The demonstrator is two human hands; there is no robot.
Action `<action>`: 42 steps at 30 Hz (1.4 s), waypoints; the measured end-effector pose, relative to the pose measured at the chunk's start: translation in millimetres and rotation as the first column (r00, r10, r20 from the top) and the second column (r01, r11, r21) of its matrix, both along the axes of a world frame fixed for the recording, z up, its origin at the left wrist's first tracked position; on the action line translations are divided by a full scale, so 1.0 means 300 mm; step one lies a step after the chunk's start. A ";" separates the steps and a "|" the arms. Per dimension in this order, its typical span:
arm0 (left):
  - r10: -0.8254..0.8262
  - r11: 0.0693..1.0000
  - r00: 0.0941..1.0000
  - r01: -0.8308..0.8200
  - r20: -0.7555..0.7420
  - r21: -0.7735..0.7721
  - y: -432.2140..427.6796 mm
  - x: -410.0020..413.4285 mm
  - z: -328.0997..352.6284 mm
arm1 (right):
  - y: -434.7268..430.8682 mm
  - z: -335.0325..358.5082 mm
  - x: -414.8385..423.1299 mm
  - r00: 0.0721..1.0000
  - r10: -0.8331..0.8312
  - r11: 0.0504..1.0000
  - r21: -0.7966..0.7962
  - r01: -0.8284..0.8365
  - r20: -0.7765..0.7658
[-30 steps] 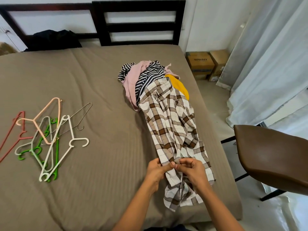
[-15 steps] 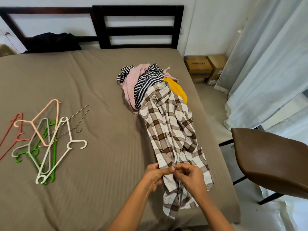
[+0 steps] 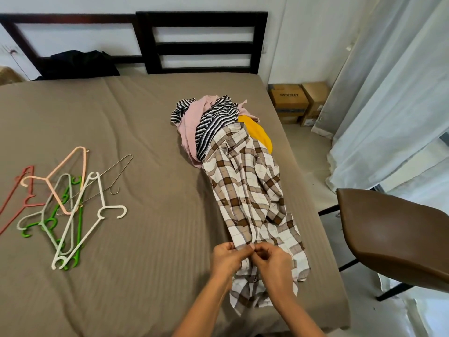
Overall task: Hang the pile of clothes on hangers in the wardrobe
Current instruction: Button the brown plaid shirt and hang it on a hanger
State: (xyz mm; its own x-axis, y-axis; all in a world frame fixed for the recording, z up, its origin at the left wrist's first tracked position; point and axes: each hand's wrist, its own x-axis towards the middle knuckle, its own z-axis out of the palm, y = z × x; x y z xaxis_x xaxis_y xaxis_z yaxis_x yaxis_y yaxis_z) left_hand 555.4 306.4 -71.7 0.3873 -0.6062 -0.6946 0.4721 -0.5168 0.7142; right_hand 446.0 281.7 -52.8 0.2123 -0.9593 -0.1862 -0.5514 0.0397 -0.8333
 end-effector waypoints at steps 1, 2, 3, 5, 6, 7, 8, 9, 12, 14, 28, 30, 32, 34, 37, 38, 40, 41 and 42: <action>-0.003 1.000 1.000 0.003 0.013 -0.003 0.002 -0.002 0.001 | 0.005 -0.005 0.002 1.000 -0.014 1.000 -0.009 0.014 -0.012; -0.007 1.000 1.000 0.007 0.028 0.001 0.001 -0.005 0.005 | 0.009 -0.011 0.003 0.999 -0.025 0.999 -0.022 0.025 -0.023; -0.011 1.000 0.998 0.011 0.062 0.010 0.000 -0.009 0.004 | 0.014 -0.014 0.005 0.999 -0.032 0.999 -0.035 0.031 -0.038; -0.029 0.998 0.987 0.020 0.159 0.055 -0.005 -0.020 -0.006 | 0.026 -0.019 0.011 0.997 -0.032 0.998 -0.056 0.028 -0.069; -0.041 0.996 0.976 0.023 0.212 0.087 -0.008 -0.025 -0.009 | 0.032 -0.021 0.014 0.996 -0.028 0.998 -0.066 0.023 -0.082; -0.042 0.994 0.969 0.017 0.244 0.105 -0.010 -0.031 -0.014 | 0.037 -0.023 0.016 0.995 -0.027 0.997 -0.073 0.020 -0.091; -0.036 0.994 0.968 0.010 0.250 0.105 -0.010 -0.035 -0.019 | 0.042 -0.023 0.019 0.995 -0.030 0.997 -0.079 0.023 -0.091; -0.024 0.995 0.971 0.000 0.237 0.098 -0.010 -0.038 -0.024 | 0.044 -0.021 0.019 0.996 -0.039 0.997 -0.076 0.034 -0.078; 0.015 0.996 0.988 -0.029 0.152 0.086 -0.013 -0.032 -0.015 | 0.039 -0.014 0.014 0.996 -0.087 0.996 0.006 0.087 0.030; 0.002 0.997 0.991 -0.014 0.137 0.082 -0.015 -0.028 -0.026 | 0.030 -0.008 0.011 0.986 -0.133 0.990 0.065 0.127 0.100; -0.250 0.962 0.887 0.182 0.389 0.205 0.000 -0.024 -0.079 | 0.069 -0.084 0.019 0.989 -0.050 0.966 -0.260 0.012 -0.139; -0.197 0.977 0.917 0.155 0.346 0.147 0.009 -0.030 -0.083 | 0.060 -0.066 0.029 0.981 -0.182 0.982 0.065 0.178 0.060; -0.175 0.983 0.930 0.150 0.322 0.103 0.021 -0.032 -0.097 | 0.030 -0.055 0.032 0.938 -0.311 0.906 0.346 0.244 0.152; -0.185 0.982 0.941 0.170 0.283 0.078 0.037 -0.025 -0.104 | -0.019 -0.050 0.016 0.919 -0.349 0.739 0.657 0.148 0.185; -0.209 0.976 0.943 0.216 0.259 0.002 0.063 -0.009 -0.106 | -0.085 -0.051 -0.011 0.957 -0.206 0.592 0.805 -0.047 0.207; -0.192 0.976 0.953 0.210 0.236 -0.054 0.068 -0.004 -0.098 | -0.106 -0.051 -0.006 0.969 -0.153 0.664 0.746 -0.044 0.193; -0.193 0.962 0.965 0.222 0.177 -0.159 0.075 0.003 -0.076 | -0.133 -0.035 0.028 0.984 -0.116 0.821 0.571 0.017 0.139; -0.211 0.949 0.963 0.242 0.167 -0.200 0.076 0.007 -0.065 | -0.142 -0.016 0.052 0.987 -0.099 0.857 0.515 0.022 0.124; -0.232 0.939 0.960 0.263 0.156 -0.221 0.078 0.011 -0.056 | -0.149 -0.003 0.074 0.993 -0.051 0.883 0.469 -0.004 0.105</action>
